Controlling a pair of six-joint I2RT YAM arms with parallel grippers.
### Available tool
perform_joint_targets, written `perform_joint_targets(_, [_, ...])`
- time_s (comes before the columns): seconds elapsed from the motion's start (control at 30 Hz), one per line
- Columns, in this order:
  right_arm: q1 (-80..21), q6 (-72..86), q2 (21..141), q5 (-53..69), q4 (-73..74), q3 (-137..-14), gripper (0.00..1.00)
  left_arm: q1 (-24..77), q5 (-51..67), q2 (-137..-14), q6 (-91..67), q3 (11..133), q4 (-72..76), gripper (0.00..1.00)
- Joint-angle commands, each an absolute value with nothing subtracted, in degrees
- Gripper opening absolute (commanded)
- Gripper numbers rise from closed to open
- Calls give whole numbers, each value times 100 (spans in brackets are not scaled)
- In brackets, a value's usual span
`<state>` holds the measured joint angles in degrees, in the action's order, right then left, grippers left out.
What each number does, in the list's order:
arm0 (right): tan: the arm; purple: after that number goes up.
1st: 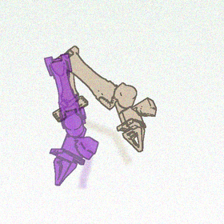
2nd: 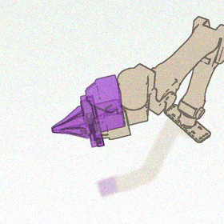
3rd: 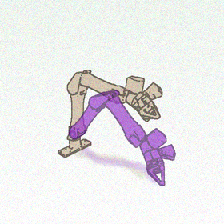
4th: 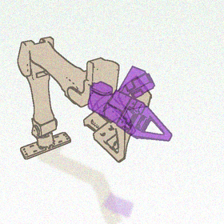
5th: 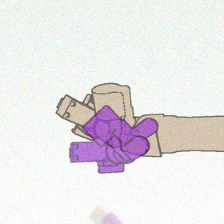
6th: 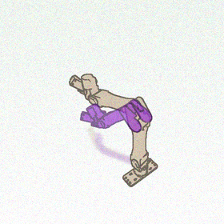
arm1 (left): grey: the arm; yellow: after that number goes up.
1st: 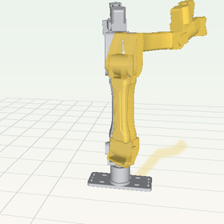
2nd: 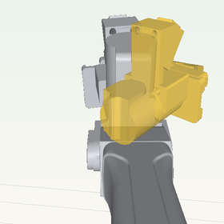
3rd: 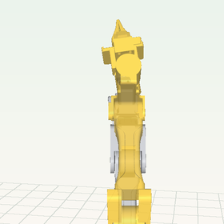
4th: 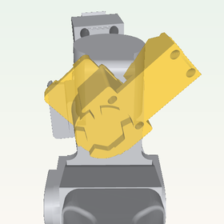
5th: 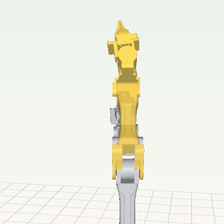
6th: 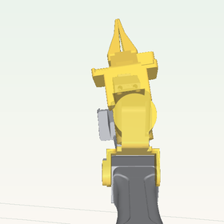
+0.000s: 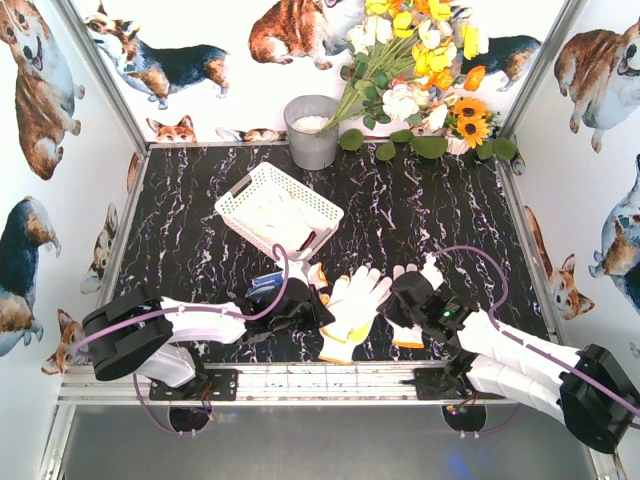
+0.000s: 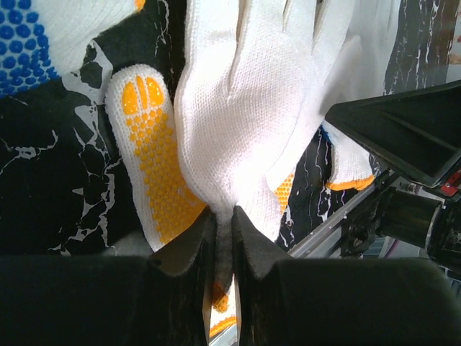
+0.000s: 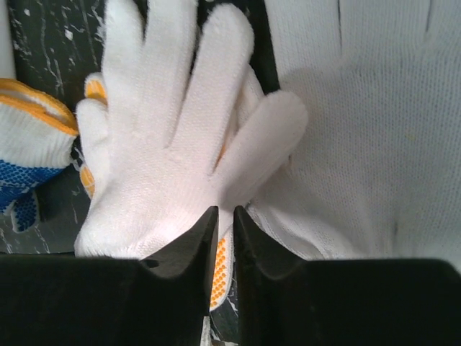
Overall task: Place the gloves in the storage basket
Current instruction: Turn over the glove at the center of the board.
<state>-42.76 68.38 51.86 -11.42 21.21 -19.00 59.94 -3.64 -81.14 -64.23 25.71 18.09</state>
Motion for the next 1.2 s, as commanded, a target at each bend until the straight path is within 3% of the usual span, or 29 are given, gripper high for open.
perform_joint_targets(0.0, [-4315, 6560, 5054, -1574, 2134, -2297, 15, 5940, -443, -7932, -6311, 2769, 1723, 6])
perform_joint_targets(0.2, [-4299, 6327, 4989, -1640, 2171, -2448, 0, 5897, -580, -7526, -6266, 2733, 1445, 2])
perform_joint_targets(0.3, [-4281, 6278, 5045, -1505, 2172, -2536, 0, 5889, -633, -7347, -6201, 2756, 1276, 1])
perform_joint_targets(0.67, [-4280, 6672, 5268, -1086, 1795, -2182, 32, 5878, -492, -7434, -6245, 2674, 1388, 2])
perform_joint_targets(1.17, [-4280, 7065, 5885, -1382, 1022, -1941, 35, 5879, -422, -7531, -6252, 2657, 1424, 3])
